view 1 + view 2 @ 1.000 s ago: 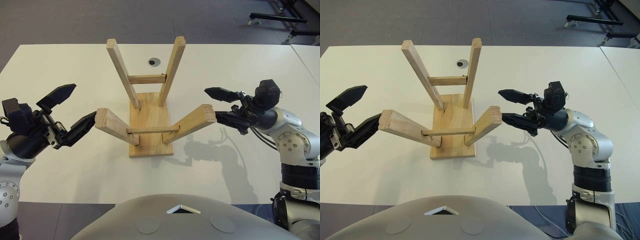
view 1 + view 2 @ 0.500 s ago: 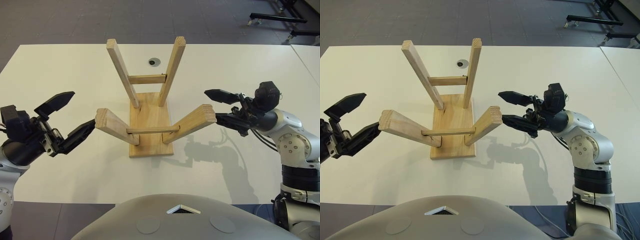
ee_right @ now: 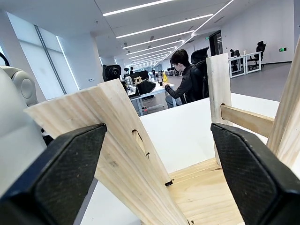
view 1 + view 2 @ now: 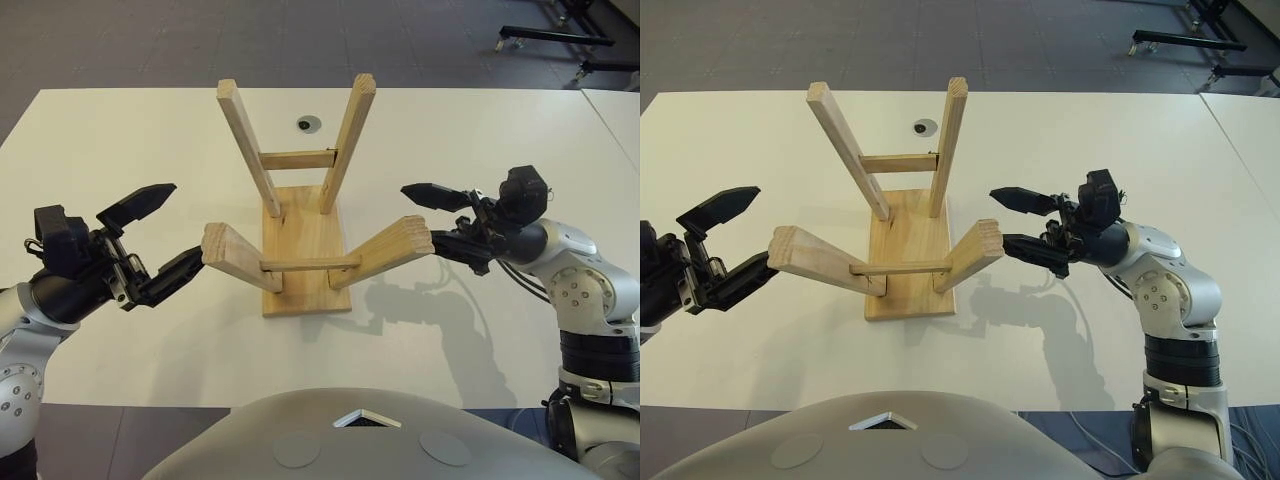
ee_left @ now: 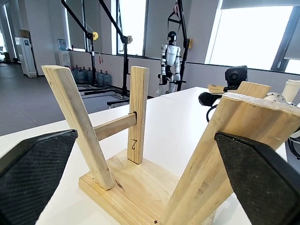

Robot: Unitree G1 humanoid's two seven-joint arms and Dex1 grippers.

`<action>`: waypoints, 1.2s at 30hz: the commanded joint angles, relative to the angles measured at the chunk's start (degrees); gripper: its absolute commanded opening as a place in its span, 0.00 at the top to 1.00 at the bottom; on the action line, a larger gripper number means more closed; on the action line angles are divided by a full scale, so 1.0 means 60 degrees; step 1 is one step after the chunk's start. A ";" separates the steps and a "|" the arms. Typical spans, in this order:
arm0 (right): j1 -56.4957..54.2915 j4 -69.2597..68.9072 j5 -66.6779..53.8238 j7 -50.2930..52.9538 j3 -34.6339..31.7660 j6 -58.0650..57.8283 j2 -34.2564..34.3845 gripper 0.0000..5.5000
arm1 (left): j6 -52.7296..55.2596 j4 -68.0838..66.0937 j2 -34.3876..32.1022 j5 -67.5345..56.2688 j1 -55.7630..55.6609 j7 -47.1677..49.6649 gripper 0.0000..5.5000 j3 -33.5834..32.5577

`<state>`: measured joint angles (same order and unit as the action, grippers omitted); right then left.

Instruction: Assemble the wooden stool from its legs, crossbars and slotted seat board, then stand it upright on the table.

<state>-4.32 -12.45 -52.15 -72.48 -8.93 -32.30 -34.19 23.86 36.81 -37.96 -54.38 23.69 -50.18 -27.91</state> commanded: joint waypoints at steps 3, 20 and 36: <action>-0.0649 -0.0092 0.0440 -0.0123 0.0603 0.0068 -0.0036 0.25 | 0.0177 0.0226 -0.0254 0.0483 -0.0752 -0.0042 0.02 0.1152; -0.1090 0.1290 0.1989 -0.1100 0.0648 0.1096 -0.1122 0.25 | -0.0558 -0.0894 0.0178 0.1932 -0.0383 -0.0081 0.02 0.1899; -0.3336 0.1380 -0.2699 0.0207 -0.2346 -0.0571 -0.0535 0.25 | -0.1675 -0.0980 0.0820 0.1649 -0.2392 0.2111 0.02 -0.0003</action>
<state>-21.02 -1.33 -63.20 -74.09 -21.27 -33.27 -39.00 13.24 28.77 -32.22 -42.34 12.86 -39.11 -27.51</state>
